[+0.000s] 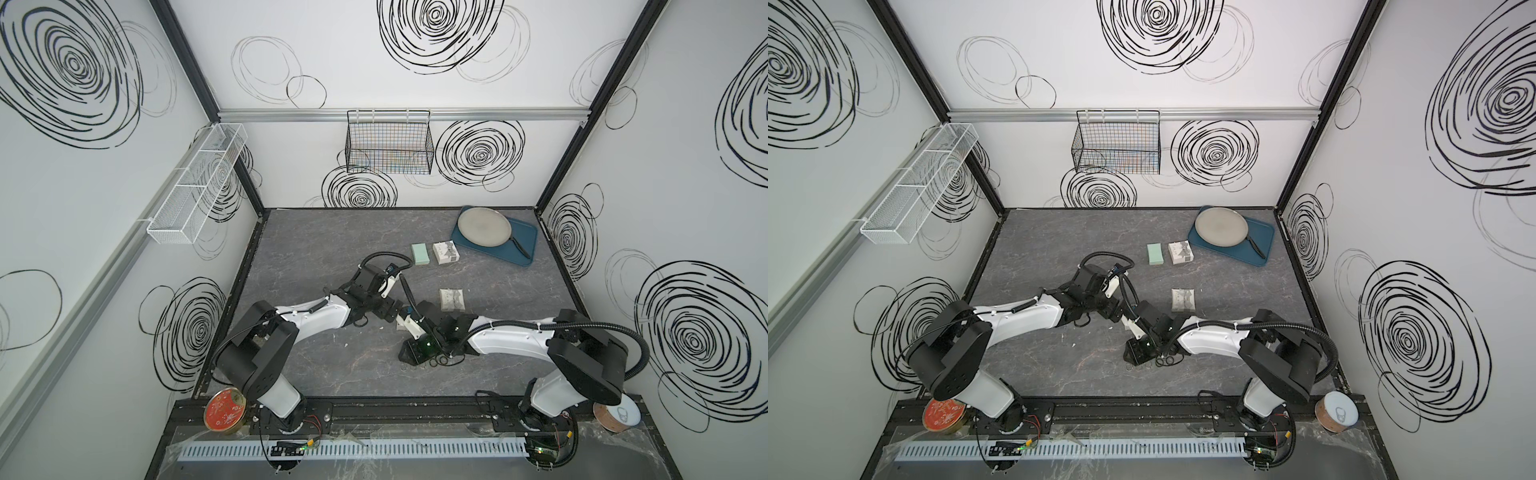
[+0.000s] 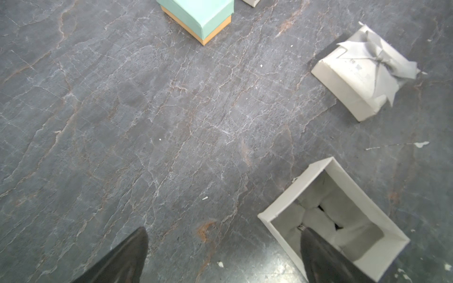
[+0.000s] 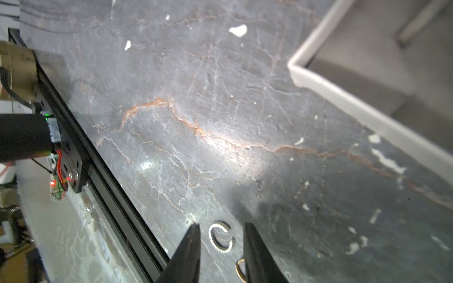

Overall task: Take the rings out of the lift-off lid box
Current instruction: Place the ring at the center of the board, then take out the ring from the jewelry box.

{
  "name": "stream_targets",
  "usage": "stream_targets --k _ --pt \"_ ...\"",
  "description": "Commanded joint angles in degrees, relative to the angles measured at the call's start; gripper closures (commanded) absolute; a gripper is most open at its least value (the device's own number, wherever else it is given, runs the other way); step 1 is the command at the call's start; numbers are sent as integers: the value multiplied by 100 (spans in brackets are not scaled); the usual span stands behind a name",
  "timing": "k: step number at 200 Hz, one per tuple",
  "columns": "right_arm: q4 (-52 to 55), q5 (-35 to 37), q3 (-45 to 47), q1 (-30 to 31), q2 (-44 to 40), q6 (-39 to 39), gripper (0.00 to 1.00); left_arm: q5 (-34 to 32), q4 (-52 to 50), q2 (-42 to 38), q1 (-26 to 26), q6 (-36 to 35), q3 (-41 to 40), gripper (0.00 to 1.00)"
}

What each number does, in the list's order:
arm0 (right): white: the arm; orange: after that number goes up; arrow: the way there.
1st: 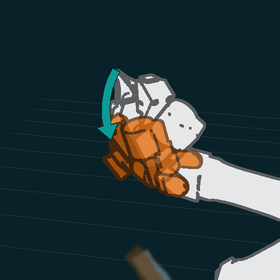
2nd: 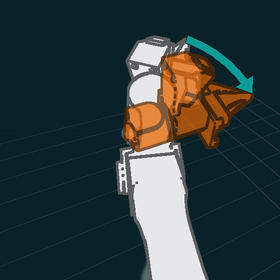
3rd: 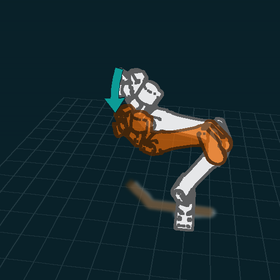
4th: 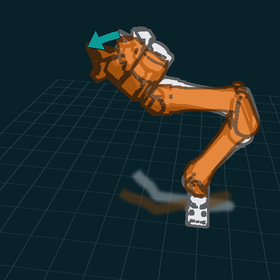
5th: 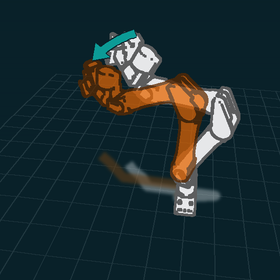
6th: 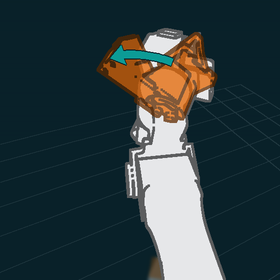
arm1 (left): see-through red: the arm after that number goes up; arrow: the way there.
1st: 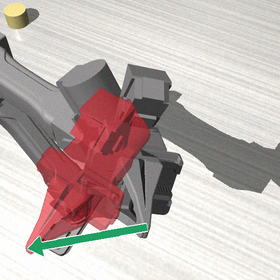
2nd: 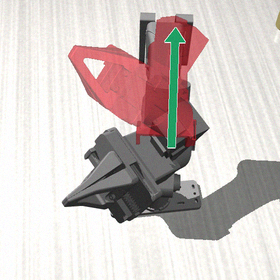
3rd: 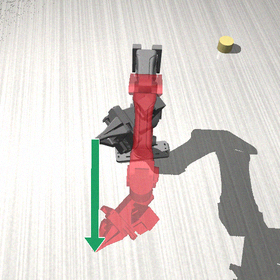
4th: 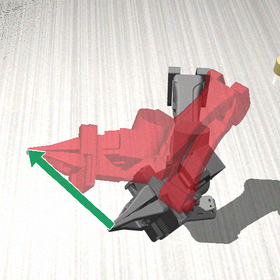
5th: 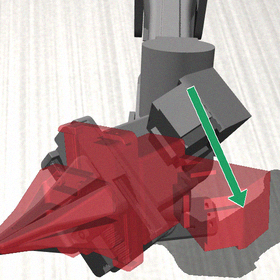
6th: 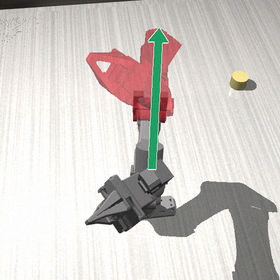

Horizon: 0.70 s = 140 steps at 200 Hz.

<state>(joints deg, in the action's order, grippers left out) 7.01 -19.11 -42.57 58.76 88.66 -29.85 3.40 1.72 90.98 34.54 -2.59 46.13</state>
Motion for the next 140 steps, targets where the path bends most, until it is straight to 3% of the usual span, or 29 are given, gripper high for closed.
stream_targets --k 1,16,53,91,101,129,140 --pt "454 67 -272 -5 -393 327 31 -67 113 -249 -70 -145 45 0" --pt "510 -2 -304 -22 -670 469 0 -62 135 -306 -96 -163 29 0" --pt "545 -196 -340 -403 -1343 585 0 -154 269 -496 -156 -126 -148 0" --pt "-81 201 -217 -1029 -1526 303 0 -144 635 -762 -290 142 -608 0" --pt "-181 333 -262 -1147 -1427 169 6 -175 665 -843 -290 185 -718 0" --pt "-103 777 -586 -1264 -857 -175 42 -113 802 -1092 -282 240 -953 0" --pt "52 745 -802 -1288 -548 -324 50 -102 813 -1122 -282 250 -983 0"
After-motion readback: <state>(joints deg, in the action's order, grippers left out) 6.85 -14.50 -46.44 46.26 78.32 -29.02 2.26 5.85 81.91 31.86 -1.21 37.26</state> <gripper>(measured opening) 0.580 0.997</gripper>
